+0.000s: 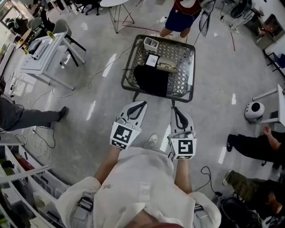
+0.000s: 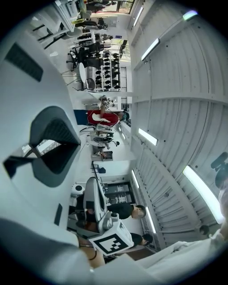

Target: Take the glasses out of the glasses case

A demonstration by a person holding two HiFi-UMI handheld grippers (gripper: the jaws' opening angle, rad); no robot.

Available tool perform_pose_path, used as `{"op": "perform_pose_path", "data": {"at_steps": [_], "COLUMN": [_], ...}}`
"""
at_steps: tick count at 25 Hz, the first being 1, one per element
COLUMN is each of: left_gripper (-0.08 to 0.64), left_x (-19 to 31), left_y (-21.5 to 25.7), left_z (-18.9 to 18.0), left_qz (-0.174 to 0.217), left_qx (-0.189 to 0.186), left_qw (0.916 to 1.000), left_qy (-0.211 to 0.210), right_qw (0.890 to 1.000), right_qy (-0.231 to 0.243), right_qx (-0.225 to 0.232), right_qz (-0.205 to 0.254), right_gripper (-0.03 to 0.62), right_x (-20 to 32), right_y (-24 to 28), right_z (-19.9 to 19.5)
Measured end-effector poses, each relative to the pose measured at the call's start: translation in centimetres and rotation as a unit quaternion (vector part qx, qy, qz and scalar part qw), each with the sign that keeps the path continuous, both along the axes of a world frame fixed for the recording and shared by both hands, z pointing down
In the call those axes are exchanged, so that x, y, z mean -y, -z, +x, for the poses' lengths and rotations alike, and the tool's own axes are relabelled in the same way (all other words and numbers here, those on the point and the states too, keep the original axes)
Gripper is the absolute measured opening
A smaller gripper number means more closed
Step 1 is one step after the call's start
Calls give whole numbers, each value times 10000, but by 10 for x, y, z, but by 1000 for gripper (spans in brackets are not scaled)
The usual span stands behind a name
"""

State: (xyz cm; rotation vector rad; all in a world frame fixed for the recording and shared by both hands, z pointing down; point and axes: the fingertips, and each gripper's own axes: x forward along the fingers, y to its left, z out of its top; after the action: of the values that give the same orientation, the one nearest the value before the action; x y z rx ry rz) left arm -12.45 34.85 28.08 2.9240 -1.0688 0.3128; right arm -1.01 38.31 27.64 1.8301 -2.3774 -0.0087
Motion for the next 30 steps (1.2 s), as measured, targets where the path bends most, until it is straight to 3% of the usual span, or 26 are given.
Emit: {"op": "perform_pose_path", "data": {"at_steps": [16,30], "left_gripper": [12,14], "left_x": [41,110], "left_y": [-7,-15], "left_z": [55,67], "left_qz": [-61,-78], "left_qx": [172,79], "left_qw": [9996,9999], "left_qy": [232,33], "right_qw": [9987,9995], "right_qy": [455,263], "right_qx": [232,111], "right_qz": [-58,-99], "right_gripper": [6,6], "right_x": [47,111], "right_y": [-6,-12], "right_z": [39,48]}}
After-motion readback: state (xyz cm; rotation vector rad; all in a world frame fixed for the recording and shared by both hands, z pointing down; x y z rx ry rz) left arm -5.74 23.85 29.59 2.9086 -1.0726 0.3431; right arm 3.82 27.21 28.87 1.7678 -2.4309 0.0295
